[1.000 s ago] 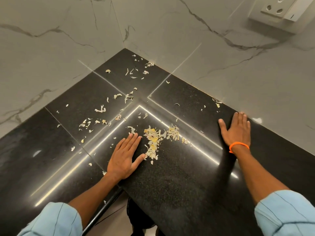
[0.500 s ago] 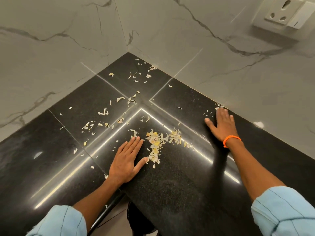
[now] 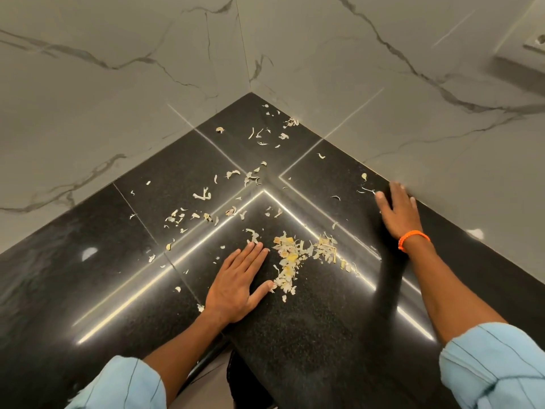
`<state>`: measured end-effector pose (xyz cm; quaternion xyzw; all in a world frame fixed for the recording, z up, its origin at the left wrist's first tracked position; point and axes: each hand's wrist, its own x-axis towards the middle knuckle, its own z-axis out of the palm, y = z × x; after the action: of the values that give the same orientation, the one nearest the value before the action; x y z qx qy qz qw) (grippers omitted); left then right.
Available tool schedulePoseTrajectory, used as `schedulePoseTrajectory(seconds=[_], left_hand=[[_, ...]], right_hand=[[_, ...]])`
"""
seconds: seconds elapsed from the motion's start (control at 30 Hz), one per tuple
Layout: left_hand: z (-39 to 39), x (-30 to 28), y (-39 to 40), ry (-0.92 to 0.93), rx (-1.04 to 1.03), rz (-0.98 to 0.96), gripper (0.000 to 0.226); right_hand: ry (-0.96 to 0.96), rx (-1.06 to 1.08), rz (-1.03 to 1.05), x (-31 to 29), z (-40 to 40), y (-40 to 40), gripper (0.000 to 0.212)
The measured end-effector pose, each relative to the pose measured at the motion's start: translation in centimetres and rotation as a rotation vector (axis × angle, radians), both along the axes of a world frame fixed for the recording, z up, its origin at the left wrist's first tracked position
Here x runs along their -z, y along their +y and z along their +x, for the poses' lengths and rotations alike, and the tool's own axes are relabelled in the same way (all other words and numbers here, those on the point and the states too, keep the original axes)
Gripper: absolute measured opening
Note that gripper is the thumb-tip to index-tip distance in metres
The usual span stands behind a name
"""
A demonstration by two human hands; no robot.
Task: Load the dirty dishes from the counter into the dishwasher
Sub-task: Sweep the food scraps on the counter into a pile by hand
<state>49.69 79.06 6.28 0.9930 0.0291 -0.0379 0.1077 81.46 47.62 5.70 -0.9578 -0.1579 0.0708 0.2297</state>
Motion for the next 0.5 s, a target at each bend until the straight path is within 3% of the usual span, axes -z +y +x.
schedulePoseTrajectory(seconds=[0.07, 0.17, 0.27, 0.33, 0.4, 0.5], left_hand=[[0.0, 0.0, 0.0, -0.004, -0.001, 0.000, 0.073], [0.0, 0.0, 0.1, -0.004, -0.005, -0.001, 0.072], [0.0, 0.0, 0.0, -0.004, -0.006, -0.005, 0.072], [0.0, 0.0, 0.0, 0.001, -0.007, 0.009, 0.072], [0.0, -0.1, 0.1, 0.010, -0.006, 0.007, 0.073], [0.0, -0.2, 0.0, 0.011, -0.009, -0.002, 0.073]], right_hand=[[-0.010, -0.062, -0.155, 0.4, -0.9, 0.9, 0.091], [0.012, -0.317, -0.102, -0.1, -1.8, 2.8, 0.091], [-0.040, -0.134, -0.046, -0.1, -1.2, 3.1, 0.087], [-0.050, -0.007, -0.178, -0.1, -1.5, 3.6, 0.090], [-0.053, -0.165, -0.231, -0.2, -2.5, 5.2, 0.087], [-0.027, -0.406, -0.148, -0.6, -3.1, 7.6, 0.081]])
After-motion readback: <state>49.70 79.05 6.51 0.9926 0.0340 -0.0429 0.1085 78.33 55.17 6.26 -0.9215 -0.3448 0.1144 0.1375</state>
